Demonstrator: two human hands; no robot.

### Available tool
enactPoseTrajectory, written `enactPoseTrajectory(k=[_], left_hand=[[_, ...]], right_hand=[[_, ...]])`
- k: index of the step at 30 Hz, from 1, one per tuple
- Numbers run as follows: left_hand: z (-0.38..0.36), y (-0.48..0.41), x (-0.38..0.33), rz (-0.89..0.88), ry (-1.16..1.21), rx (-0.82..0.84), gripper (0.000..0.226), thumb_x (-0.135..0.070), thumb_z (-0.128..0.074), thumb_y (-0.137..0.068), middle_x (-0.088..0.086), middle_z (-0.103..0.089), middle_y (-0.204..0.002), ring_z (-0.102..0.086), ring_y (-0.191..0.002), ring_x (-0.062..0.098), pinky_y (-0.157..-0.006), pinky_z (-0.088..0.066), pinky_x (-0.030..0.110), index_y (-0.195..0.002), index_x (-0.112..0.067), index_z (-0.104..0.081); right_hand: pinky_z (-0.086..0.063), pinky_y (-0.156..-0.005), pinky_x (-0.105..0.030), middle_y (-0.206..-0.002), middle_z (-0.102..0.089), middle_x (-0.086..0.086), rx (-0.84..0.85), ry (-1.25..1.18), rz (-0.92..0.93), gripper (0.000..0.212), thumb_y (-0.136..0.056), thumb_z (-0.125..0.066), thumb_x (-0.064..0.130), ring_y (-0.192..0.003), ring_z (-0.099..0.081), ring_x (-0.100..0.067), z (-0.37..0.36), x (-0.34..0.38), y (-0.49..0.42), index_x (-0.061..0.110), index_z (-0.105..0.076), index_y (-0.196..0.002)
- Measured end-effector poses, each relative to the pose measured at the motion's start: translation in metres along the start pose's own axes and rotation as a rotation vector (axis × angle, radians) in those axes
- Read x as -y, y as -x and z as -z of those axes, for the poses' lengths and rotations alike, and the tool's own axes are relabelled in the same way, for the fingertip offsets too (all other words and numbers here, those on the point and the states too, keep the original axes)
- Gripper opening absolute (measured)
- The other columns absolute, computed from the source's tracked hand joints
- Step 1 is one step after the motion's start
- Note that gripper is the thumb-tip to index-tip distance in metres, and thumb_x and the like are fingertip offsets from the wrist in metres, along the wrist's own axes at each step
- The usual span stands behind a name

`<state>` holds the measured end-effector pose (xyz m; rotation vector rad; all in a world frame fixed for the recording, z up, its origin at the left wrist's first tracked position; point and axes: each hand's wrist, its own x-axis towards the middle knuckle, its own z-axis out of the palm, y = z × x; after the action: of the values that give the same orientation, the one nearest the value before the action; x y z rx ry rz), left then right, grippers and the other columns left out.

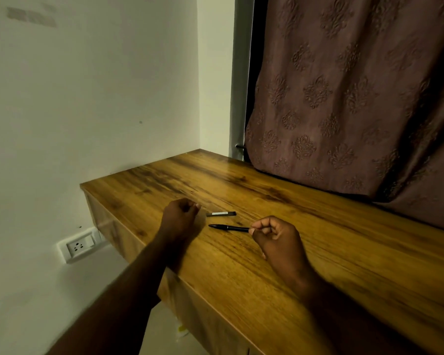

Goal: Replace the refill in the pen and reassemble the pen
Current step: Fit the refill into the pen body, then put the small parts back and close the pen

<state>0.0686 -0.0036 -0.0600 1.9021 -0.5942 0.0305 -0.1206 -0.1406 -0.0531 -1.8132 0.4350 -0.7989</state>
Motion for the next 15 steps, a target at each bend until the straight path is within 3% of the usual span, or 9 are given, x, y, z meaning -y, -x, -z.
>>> enactPoseTrajectory(k=[2, 6, 10, 15], left_hand=[[0.002, 0.005, -0.005, -0.017, -0.001, -0.033, 0.025, -0.023, -0.060, -0.094, -0.002, -0.060, -0.061, -0.054, -0.055, 0.006, -0.051, -0.041, 0.015, -0.070, -0.016, -0.064], [-0.004, 0.019, -0.013, -0.289, -0.313, -0.080, 0.026, -0.035, -0.061, -0.091, -0.005, -0.057, -0.063, -0.052, -0.059, 0.010, -0.055, -0.038, 0.026, -0.068, -0.023, -0.060], [-0.026, 0.035, -0.021, -0.565, -0.574, 0.072, 0.036, -0.050, -0.054, -0.083, -0.002, -0.059, -0.096, -0.053, -0.090, 0.017, -0.074, -0.046, 0.033, -0.100, -0.022, -0.067], [-0.052, 0.043, -0.036, -0.591, -0.625, 0.181, 0.045, -0.051, -0.054, -0.080, -0.001, -0.060, -0.111, -0.054, -0.102, 0.020, -0.087, -0.044, 0.038, -0.115, -0.024, -0.064]], right_hand=[[-0.037, -0.051, -0.024, -0.061, -0.057, 0.001, 0.027, 0.003, 0.016, 0.008, -0.089, -0.066, 0.014, -0.052, -0.047, -0.010, 0.001, 0.001, 0.002, 0.018, -0.068, -0.082], [-0.034, -0.049, -0.025, -0.052, -0.048, 0.002, 0.005, -0.032, 0.035, 0.025, -0.093, -0.062, 0.028, -0.047, -0.041, -0.010, 0.004, 0.007, 0.005, 0.011, -0.066, -0.075], [-0.035, -0.047, -0.022, -0.055, -0.047, 0.007, -0.272, -0.183, -0.033, 0.030, -0.096, -0.057, 0.029, -0.049, -0.040, -0.006, 0.029, 0.011, -0.013, 0.010, -0.064, -0.074], [-0.041, -0.059, -0.032, -0.059, -0.055, 0.000, -0.469, -0.009, -0.140, 0.026, -0.090, -0.062, 0.024, -0.055, -0.049, -0.018, 0.067, -0.019, -0.037, 0.015, -0.056, -0.066]])
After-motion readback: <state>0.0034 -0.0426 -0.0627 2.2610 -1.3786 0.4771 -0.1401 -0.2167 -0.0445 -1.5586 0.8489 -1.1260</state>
